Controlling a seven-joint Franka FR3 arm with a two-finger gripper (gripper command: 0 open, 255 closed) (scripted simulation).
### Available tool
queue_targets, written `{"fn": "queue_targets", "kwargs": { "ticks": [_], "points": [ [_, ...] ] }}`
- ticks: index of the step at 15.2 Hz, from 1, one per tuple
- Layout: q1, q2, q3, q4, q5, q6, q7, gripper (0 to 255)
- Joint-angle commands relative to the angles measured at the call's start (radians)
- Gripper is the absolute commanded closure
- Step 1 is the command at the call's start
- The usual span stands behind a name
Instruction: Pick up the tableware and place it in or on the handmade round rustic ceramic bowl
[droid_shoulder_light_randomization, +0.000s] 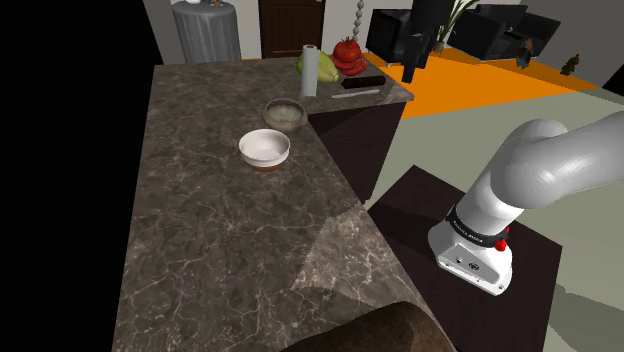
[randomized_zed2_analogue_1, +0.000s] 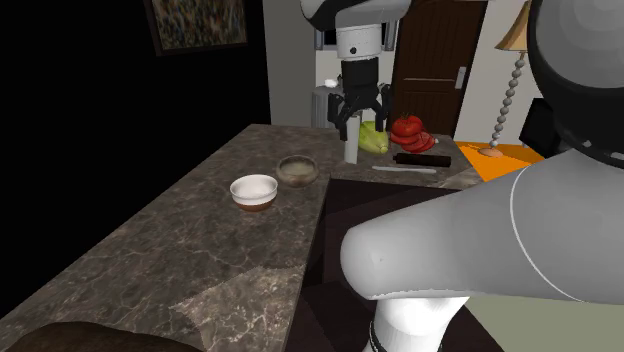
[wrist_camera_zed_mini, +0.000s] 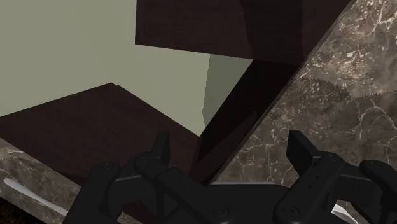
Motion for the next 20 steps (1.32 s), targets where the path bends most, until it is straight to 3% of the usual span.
{"fn": "queue_targets", "kwargs": {
  "ticks": [1, 10, 20],
  "points": [
    [0.0, 0.0, 0.0, 0.0, 0.0, 0.0, 0.0, 0],
    [0.033, 0.265, 0.025, -0.006, 0.09, 0.282, 0.085, 0],
    [0.071, 0.621, 0.05, 0.117, 0.185, 0.535, 0.138, 0]
  ]
}}
